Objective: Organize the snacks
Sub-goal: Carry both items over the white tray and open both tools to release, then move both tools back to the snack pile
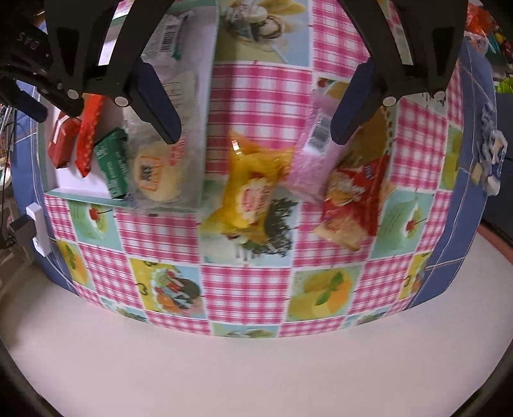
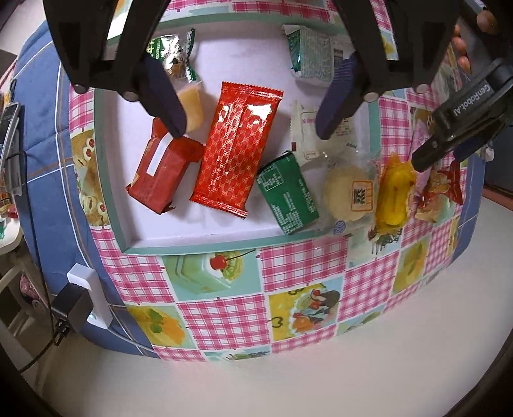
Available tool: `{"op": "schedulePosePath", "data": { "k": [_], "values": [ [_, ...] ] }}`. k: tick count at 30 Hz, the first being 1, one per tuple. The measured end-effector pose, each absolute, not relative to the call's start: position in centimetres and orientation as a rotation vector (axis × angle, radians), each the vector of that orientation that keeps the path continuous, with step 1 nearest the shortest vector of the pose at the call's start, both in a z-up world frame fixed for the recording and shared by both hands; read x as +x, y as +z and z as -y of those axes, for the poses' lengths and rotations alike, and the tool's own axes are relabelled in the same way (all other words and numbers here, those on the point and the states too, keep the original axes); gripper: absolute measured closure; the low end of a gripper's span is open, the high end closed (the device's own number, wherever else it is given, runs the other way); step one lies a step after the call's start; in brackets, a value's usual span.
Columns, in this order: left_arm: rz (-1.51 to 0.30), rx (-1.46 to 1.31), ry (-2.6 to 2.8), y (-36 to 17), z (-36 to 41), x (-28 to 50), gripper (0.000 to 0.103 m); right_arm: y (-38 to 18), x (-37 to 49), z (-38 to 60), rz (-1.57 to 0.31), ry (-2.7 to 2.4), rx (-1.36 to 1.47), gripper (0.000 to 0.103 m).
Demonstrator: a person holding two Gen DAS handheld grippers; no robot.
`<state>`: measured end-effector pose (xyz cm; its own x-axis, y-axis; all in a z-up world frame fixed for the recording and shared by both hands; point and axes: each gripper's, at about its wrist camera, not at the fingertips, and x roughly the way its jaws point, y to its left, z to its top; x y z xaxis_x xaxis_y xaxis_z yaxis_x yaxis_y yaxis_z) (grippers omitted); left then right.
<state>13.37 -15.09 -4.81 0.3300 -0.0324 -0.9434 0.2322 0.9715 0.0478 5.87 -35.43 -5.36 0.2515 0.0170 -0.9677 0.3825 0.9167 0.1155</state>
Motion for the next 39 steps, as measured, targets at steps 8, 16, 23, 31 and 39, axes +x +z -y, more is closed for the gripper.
{"op": "schedulePosePath", "data": {
  "k": [8,16,23,31,39],
  "values": [
    [-1.211,0.146,-0.122,-5.0,11.8,12.4,0.000,-5.0,5.1,34.1,-1.280,-0.254,0.364,0.000],
    [-1.194,0.124,-0.080,-4.9,9.5,11.7,0.000,-5.0,4.9,32.3,-1.290,-0.251,0.354,0.000],
    [-1.203,0.077,-0.051,-5.5,7.7,12.0,0.000,-5.7,5.4,30.7,-1.296,-0.257,0.335,0.000],
    [-1.235,0.090,0.013,-5.8,5.6,12.9,0.000,-5.6,7.0,27.5,-1.272,-0.247,0.334,0.000],
    [-1.242,0.085,0.055,-5.9,2.9,13.7,0.000,-4.5,9.0,23.4,-1.225,-0.235,0.296,0.000]
  ]
}}
